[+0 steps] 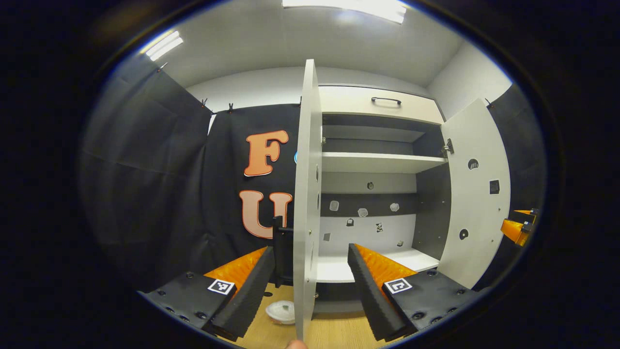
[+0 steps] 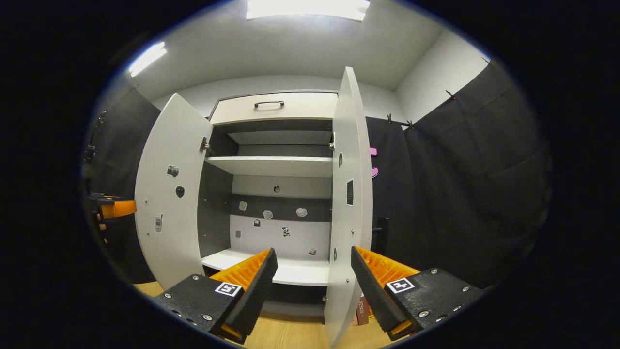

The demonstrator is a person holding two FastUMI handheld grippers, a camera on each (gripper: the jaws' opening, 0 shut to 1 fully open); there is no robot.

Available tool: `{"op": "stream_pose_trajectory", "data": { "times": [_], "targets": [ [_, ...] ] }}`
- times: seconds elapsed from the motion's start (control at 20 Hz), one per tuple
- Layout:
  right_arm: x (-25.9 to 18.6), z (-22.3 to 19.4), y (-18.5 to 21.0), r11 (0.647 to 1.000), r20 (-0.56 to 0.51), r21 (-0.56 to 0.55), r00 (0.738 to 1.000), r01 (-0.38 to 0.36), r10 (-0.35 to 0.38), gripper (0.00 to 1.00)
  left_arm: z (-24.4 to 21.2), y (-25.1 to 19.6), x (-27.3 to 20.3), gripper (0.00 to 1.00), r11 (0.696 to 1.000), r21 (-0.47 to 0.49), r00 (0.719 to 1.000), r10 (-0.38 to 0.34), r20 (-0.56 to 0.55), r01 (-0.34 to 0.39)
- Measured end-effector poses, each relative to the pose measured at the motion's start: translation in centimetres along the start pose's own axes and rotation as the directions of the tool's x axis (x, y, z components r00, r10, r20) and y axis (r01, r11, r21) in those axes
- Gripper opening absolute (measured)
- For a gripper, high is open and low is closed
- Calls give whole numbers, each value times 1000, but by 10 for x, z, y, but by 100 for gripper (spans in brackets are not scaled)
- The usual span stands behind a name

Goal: Open the right door of the double-door shoe cabinet with the right hand, and open the left door with the left hand.

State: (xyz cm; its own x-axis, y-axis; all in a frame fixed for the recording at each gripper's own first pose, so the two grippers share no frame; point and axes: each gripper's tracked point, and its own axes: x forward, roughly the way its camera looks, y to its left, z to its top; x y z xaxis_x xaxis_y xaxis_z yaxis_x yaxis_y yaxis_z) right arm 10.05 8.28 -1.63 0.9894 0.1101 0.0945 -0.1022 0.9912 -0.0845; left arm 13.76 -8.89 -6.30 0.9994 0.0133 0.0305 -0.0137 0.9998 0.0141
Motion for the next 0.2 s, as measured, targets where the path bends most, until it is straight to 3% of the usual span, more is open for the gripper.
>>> {"op": "stream_pose_trajectory", "data": {
  "times": [0.2],
  "targets": [
    [0,0,2,1000,-2,2,1000,-5,5,93,0,2,0,95,1000,7,1000,6,-3,-5]
  ]
}}
